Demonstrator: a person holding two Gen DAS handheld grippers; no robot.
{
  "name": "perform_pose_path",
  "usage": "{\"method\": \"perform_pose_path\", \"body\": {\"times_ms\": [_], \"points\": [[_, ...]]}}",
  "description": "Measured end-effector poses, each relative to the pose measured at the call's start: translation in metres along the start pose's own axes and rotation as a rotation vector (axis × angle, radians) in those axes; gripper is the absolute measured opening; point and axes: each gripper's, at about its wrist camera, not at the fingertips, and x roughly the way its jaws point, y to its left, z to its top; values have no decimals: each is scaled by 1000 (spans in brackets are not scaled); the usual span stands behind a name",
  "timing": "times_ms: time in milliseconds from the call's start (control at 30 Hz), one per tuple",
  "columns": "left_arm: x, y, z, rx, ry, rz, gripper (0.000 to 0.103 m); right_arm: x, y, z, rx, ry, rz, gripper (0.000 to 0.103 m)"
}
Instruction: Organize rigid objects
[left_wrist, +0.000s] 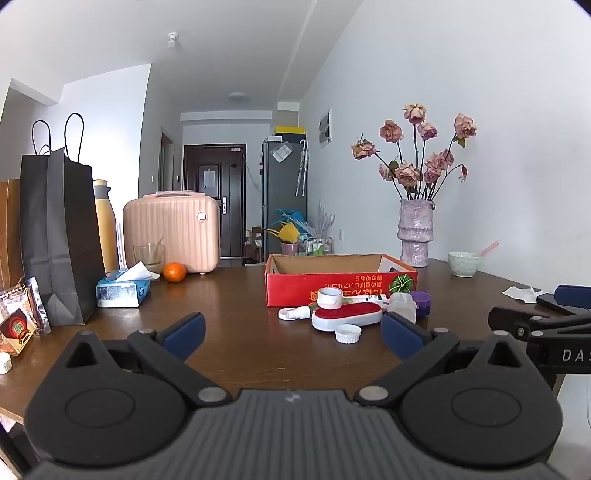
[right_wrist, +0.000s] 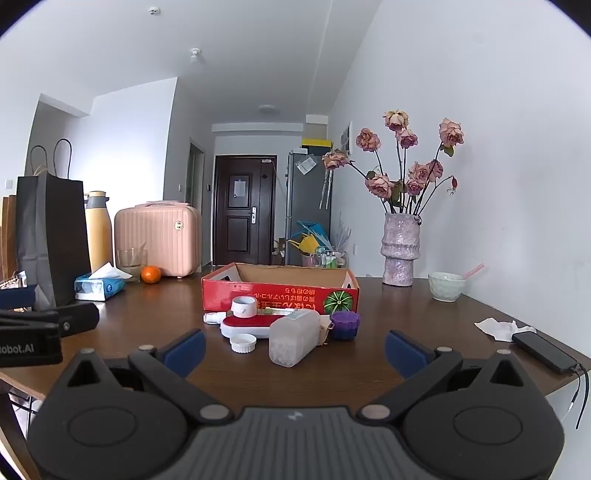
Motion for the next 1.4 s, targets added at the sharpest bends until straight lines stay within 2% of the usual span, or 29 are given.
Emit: {"method": "perform_pose_path", "body": {"times_ms": [400, 767, 1400], "points": [[-4, 0, -8, 2, -14, 4, 103, 1, -1, 2, -3, 11, -6, 103], [4, -2, -2, 7, 18, 14, 103, 4, -1, 0, 0, 19, -5, 103], [6, -2, -5, 12, 22, 23, 103, 2, 1, -1, -7, 18, -13, 103]]}}
